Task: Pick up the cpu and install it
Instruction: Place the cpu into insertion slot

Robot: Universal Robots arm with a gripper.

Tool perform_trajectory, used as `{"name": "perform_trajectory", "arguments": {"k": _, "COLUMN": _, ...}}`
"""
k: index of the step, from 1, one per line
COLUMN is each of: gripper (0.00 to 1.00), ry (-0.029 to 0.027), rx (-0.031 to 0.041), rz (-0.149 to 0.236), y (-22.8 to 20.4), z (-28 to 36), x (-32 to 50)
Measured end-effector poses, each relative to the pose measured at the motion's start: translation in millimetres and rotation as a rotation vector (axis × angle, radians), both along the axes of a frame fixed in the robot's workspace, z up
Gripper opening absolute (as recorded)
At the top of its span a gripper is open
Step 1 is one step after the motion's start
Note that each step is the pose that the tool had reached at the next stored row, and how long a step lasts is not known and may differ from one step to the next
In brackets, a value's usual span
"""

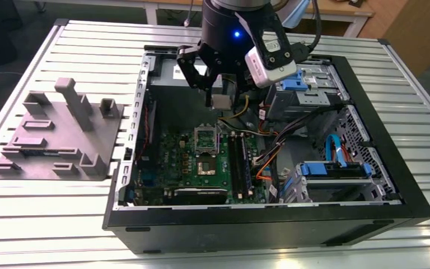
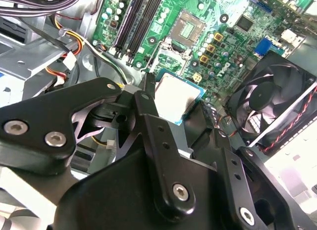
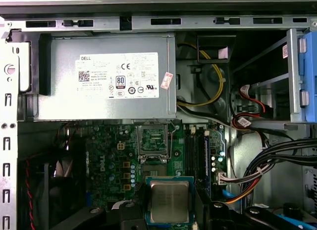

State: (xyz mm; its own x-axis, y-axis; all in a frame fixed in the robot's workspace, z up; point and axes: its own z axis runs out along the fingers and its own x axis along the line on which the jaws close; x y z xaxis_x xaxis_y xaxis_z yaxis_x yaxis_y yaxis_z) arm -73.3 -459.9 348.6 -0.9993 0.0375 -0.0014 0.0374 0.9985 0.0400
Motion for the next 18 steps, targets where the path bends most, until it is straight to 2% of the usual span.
{"name": "perform_trajectory", "arguments": {"k": 1, "gripper": 0.47, "ry": 0.0024, "rx": -0.0027, "rz": 0.000, "y": -0.6, "z": -2.7, "x": 0.0}}
{"name": "perform_trajectory", "arguments": {"k": 2, "gripper": 0.47, "ry": 0.0057, "rx": -0.0034, "rz": 0.001, "y": -3.4, "z": -6.7, "x": 0.0}}
{"name": "perform_trajectory", "arguments": {"k": 10, "gripper": 0.47, "ry": 0.0058, "rx": -0.0032, "rz": 0.007, "y": -4.2, "z": -21.4, "x": -0.5}}
{"name": "perform_trajectory", "arguments": {"k": 18, "gripper": 0.47, "ry": 0.0056, "rx": -0.0028, "rz": 0.007, "y": -4.2, "z": -23.4, "x": -0.6}}
